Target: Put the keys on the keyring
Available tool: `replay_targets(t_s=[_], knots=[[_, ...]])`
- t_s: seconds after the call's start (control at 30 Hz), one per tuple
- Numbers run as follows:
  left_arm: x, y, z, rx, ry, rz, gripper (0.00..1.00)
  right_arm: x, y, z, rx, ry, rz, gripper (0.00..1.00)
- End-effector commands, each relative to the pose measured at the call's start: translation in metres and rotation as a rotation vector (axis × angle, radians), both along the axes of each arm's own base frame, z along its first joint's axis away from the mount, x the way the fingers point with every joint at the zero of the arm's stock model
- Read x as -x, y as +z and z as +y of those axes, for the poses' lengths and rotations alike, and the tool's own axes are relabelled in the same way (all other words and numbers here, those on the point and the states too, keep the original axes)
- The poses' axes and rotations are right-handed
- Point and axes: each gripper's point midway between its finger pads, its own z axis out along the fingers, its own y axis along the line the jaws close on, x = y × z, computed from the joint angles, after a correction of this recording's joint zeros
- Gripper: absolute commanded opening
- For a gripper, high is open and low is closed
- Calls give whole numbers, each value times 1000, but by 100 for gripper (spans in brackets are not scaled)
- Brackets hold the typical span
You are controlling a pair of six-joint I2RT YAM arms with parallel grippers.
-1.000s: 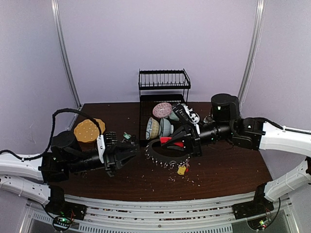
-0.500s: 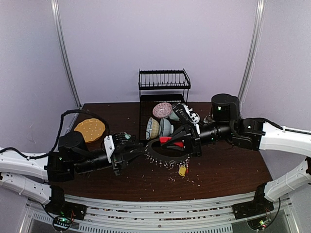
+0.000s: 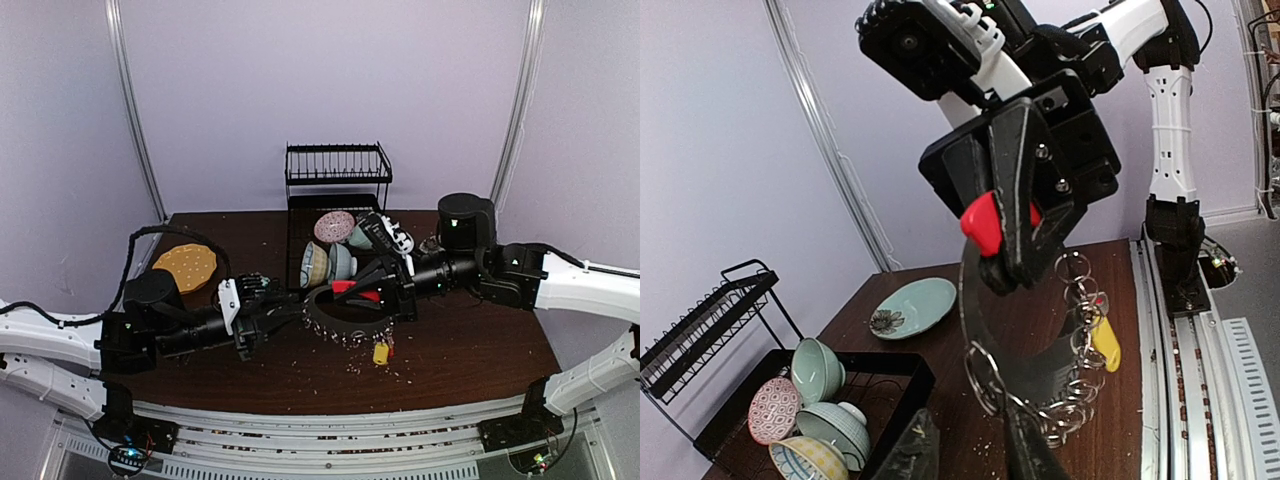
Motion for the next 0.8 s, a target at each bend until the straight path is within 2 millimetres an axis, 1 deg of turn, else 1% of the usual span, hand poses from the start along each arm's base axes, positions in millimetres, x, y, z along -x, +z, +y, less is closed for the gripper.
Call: replay_targets(t_s=[0.0, 0.2, 0.23, 0.37, 0.53, 0.77], knots=[[4, 36, -4, 101, -21, -38, 24, 3, 14, -1, -46, 5, -30, 0], [5, 44, -4, 123, -25, -47, 18, 4, 11, -1, -40, 11, -25, 0], [5, 44, -4, 123, -26, -47, 15, 4, 10, -1, -39, 11, -24, 0], [6, 47, -3, 131, -26, -48, 12, 2, 8, -1, -32, 5, -22, 0], [-4, 51, 6, 154, 40, -30, 13, 1, 6, 0, -26, -1, -24, 0], [-6, 53, 9, 170, 56, -16, 22, -3, 7, 0, -24, -21, -30, 0]])
